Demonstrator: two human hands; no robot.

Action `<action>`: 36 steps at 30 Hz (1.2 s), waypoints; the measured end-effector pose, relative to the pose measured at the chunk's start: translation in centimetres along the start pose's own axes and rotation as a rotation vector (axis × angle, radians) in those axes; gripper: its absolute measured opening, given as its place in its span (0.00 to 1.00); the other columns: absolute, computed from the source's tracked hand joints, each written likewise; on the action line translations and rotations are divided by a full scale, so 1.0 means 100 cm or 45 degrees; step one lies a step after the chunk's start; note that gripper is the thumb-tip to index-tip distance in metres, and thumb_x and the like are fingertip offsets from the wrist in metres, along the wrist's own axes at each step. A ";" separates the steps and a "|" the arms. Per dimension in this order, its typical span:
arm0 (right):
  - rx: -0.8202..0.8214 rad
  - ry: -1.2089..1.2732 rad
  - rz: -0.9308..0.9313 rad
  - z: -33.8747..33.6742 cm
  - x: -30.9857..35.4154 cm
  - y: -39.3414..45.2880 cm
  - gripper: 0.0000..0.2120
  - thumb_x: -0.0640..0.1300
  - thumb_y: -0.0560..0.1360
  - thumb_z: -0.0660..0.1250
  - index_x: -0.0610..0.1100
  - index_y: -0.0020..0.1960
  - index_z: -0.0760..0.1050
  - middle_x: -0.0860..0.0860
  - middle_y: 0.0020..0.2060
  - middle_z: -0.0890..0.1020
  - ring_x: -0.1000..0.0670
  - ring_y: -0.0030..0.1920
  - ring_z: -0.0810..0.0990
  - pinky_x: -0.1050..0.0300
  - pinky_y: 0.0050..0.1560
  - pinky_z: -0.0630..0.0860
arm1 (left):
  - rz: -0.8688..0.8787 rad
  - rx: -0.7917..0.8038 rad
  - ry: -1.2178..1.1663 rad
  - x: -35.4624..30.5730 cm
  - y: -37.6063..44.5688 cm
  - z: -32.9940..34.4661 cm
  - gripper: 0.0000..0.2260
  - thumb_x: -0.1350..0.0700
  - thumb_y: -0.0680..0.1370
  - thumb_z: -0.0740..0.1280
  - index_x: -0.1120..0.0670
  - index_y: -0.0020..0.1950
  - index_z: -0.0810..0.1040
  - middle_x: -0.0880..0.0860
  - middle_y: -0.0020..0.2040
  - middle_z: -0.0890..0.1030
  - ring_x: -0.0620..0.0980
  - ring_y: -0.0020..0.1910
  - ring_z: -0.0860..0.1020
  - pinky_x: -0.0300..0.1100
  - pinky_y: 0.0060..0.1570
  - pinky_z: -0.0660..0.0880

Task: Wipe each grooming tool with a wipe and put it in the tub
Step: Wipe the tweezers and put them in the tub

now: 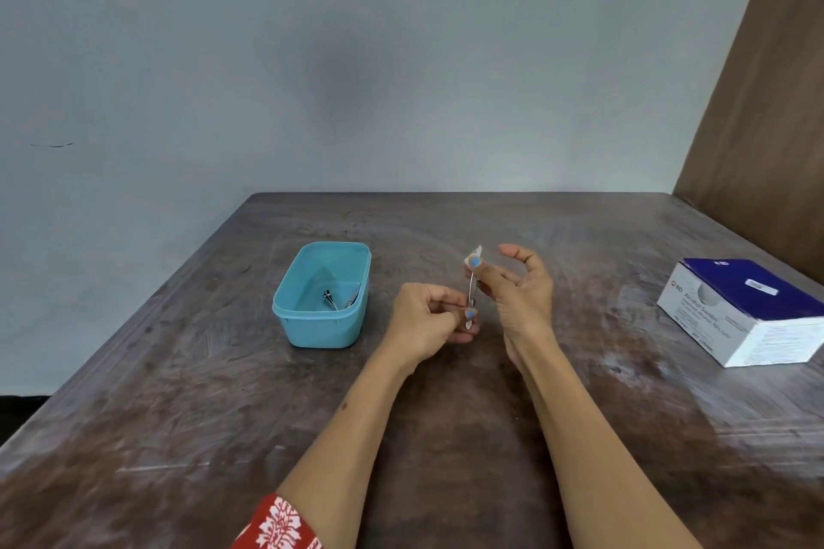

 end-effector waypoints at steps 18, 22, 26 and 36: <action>0.089 -0.154 -0.012 0.003 -0.002 -0.002 0.19 0.36 0.67 0.75 0.47 0.52 0.70 0.52 0.31 0.84 0.56 0.36 0.82 0.60 0.50 0.76 | 0.018 -0.101 -0.018 0.001 0.003 -0.006 0.07 0.68 0.73 0.68 0.62 0.50 0.80 0.58 0.41 0.83 0.50 0.39 0.83 0.42 0.40 0.82; 0.014 -0.091 -0.083 0.001 0.004 -0.002 0.21 0.35 0.68 0.74 0.46 0.55 0.69 0.53 0.29 0.83 0.61 0.32 0.80 0.74 0.35 0.73 | -0.030 -0.018 -0.131 0.001 0.002 -0.003 0.09 0.70 0.72 0.69 0.65 0.51 0.79 0.59 0.42 0.82 0.51 0.40 0.83 0.42 0.40 0.82; -0.014 -0.074 -0.136 0.002 0.008 -0.004 0.21 0.36 0.68 0.74 0.45 0.55 0.68 0.53 0.31 0.83 0.62 0.34 0.81 0.75 0.36 0.72 | -0.083 -0.011 -0.140 0.003 0.001 -0.002 0.10 0.68 0.72 0.70 0.64 0.52 0.79 0.58 0.42 0.82 0.50 0.37 0.83 0.40 0.39 0.82; 0.219 -0.283 -0.054 0.009 -0.004 -0.004 0.10 0.36 0.68 0.74 0.44 0.47 0.78 0.49 0.34 0.84 0.54 0.37 0.83 0.65 0.44 0.75 | 0.062 -0.126 -0.076 -0.001 0.004 -0.011 0.07 0.66 0.75 0.67 0.63 0.51 0.80 0.55 0.38 0.82 0.44 0.33 0.82 0.36 0.36 0.81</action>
Point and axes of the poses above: each hand's wrist, its own y-axis towards the middle knuckle, its own z-axis out of the palm, x = y × z, the point moved 4 cm from there along y, towards the middle knuckle
